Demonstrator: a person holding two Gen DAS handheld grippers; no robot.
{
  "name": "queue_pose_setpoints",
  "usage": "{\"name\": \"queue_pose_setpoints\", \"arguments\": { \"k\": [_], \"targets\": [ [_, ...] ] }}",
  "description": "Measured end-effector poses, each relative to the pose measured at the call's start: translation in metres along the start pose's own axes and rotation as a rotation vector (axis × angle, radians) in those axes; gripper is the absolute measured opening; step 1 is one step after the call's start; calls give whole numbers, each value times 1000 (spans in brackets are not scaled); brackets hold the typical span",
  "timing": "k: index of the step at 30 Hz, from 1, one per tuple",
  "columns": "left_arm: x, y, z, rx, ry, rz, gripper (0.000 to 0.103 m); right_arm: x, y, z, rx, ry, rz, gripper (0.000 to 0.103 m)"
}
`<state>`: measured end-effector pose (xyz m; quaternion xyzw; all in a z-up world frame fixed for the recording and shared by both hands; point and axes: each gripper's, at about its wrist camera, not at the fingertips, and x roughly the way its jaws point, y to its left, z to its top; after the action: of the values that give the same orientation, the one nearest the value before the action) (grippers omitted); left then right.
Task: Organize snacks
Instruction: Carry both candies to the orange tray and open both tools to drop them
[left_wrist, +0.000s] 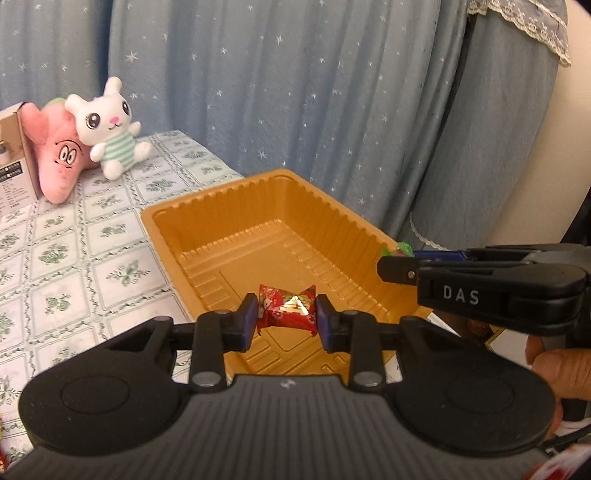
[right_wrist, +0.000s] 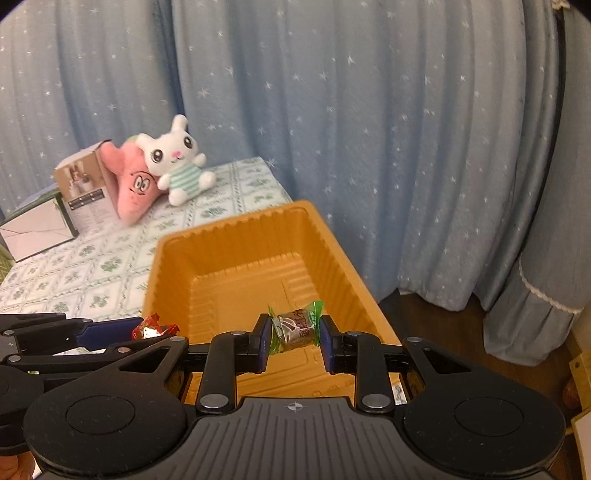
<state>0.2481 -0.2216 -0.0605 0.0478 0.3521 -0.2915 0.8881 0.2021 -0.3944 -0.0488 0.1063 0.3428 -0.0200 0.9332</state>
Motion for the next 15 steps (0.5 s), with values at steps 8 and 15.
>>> {"name": "queue_pose_setpoints", "arguments": {
  "k": [8,15],
  "targets": [
    [-1,6,-10,-5,7,15,53,8,-3,-3,8,6,10,28],
    [-26,20,-17,-61,-23,49,57,13,3,-1,1,15,41,28]
  ]
}}
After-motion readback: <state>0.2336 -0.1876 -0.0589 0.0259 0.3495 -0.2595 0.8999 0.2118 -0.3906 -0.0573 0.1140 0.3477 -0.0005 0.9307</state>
